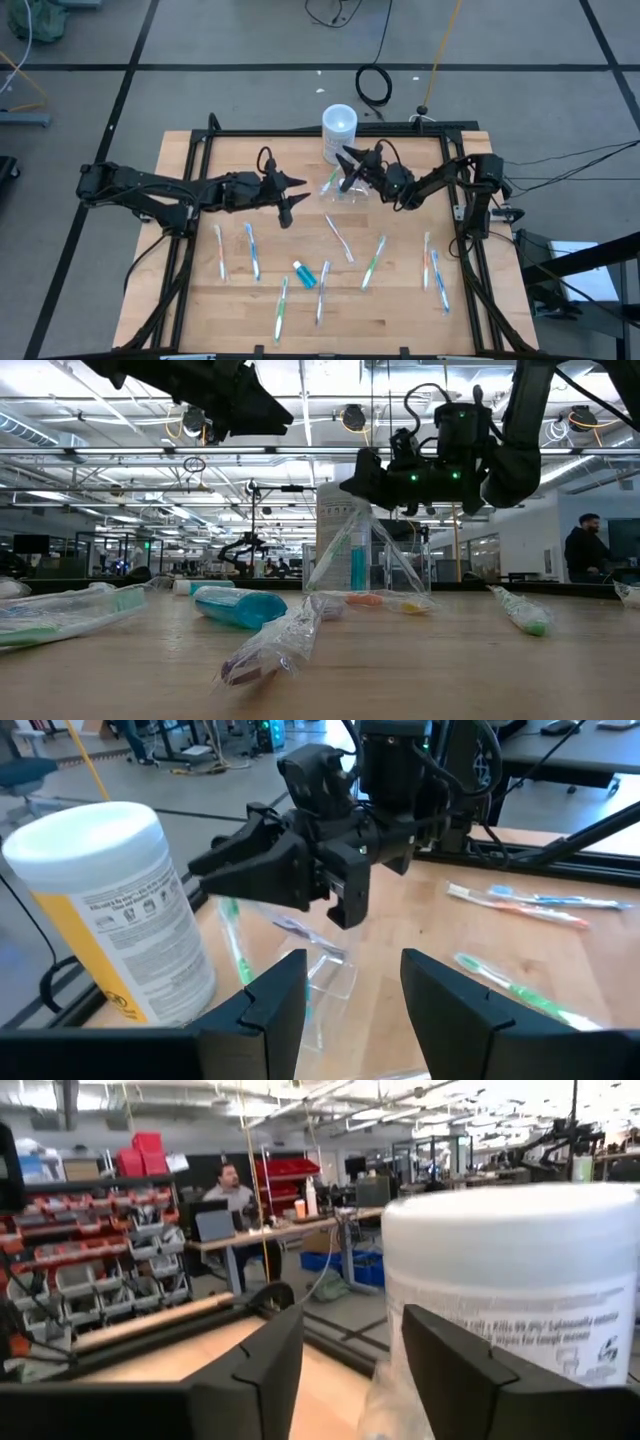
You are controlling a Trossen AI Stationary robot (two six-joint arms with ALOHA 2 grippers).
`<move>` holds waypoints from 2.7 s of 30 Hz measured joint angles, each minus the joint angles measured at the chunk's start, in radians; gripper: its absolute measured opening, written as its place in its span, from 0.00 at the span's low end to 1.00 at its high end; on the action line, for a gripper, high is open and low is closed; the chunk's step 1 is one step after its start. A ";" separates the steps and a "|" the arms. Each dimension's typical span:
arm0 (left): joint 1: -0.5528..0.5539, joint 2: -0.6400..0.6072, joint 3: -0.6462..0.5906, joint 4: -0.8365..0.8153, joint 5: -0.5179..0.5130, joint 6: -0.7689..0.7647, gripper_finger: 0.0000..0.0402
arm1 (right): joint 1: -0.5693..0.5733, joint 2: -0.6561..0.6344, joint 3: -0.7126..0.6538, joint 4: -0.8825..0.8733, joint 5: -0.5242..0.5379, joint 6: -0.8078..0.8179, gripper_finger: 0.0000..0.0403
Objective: Pick & Place toothbrushing station
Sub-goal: Put the left blue toothbrush into the transparent organizer
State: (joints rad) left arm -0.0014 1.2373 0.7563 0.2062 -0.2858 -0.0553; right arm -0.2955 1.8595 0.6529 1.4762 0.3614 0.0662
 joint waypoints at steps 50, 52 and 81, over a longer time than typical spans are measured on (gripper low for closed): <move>-0.106 -0.597 -0.352 -0.638 0.274 -0.695 0.42 | 0.114 -0.695 -0.001 -1.093 -0.076 -0.132 0.44; -0.106 -0.596 -0.373 -0.671 0.273 -0.752 0.42 | 0.114 -0.695 -0.001 -1.093 -0.076 -0.133 0.44; -0.106 -0.545 -0.558 -0.704 0.075 -1.348 0.42 | 0.114 -0.695 -0.001 -1.093 -0.076 -0.134 0.44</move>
State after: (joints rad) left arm -0.1074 0.6925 0.1978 -0.4977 -0.2110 -1.4033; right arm -0.1814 1.1645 0.6521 0.3832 0.2852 -0.0673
